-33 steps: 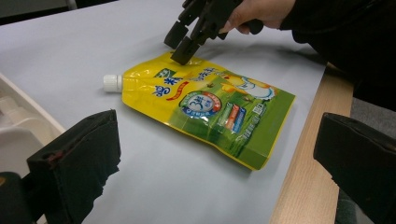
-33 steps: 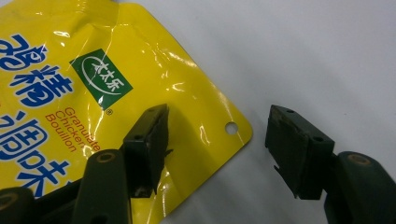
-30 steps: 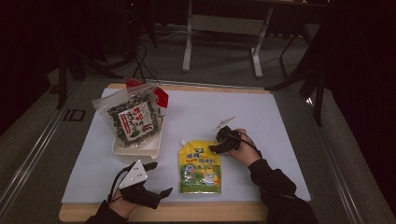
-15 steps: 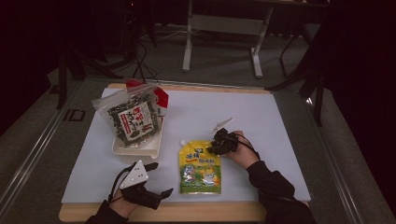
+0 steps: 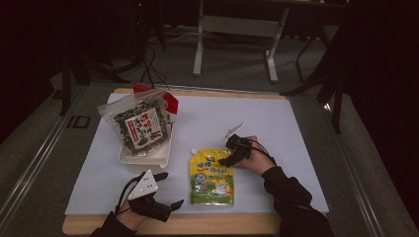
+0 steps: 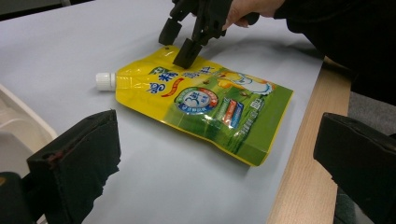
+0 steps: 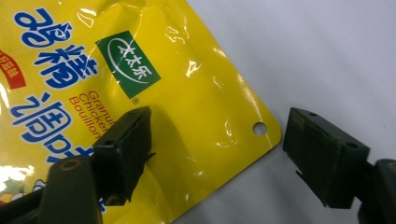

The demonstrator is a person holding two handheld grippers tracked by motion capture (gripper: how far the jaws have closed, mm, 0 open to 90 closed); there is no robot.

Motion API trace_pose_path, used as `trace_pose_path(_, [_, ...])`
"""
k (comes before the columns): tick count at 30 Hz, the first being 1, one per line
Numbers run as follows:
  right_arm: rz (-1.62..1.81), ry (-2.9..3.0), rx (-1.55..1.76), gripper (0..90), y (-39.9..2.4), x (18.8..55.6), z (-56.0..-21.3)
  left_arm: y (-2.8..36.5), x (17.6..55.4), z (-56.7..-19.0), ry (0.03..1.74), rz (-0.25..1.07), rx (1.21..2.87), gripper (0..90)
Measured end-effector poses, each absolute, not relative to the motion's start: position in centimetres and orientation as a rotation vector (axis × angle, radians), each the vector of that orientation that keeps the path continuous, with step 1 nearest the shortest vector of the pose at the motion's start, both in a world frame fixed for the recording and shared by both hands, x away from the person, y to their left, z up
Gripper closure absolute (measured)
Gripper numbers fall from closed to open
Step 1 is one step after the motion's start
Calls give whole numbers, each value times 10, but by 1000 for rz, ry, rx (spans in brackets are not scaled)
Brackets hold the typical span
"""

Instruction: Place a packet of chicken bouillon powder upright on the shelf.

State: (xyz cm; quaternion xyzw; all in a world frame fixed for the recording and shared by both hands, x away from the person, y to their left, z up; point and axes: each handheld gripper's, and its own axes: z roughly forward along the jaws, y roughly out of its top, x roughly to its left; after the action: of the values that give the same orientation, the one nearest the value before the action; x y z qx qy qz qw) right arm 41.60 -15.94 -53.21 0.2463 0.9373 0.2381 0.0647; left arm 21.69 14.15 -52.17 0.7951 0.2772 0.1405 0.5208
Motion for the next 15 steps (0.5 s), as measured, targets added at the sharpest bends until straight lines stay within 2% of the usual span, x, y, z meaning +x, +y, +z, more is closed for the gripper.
trace_pose_path(1, [719,2829,743,246,-159,416,-532,142,217,-522,664,337,1906,17])
trace_pose_path(2, [721,2832,735,315,-159,414,-531,141,217,-522,662,336,1906,18])
trace_pose_path(8, [746,2824,725,436,-159,408,-530,141,217,-522,659,338,1908,17])
trace_pose_path(9, [745,2832,699,548,-157,405,-528,141,217,-522,659,338,1908,17])
trace_pose_path(10, [745,2832,699,548,-157,405,-528,141,217,-522,659,337,1908,17])
trace_pose_path(11, [745,2837,699,618,-156,403,-528,141,217,-522,659,337,1909,17])
trace_pose_path(12, [760,2846,689,767,-153,399,-527,141,217,-522,660,338,1907,17])
trace_pose_path(13, [765,2854,691,827,-153,398,-527,141,217,-522,660,338,1907,17])
trace_pose_path(15, [768,2864,704,855,-152,397,-527,141,217,-521,662,338,1904,17])
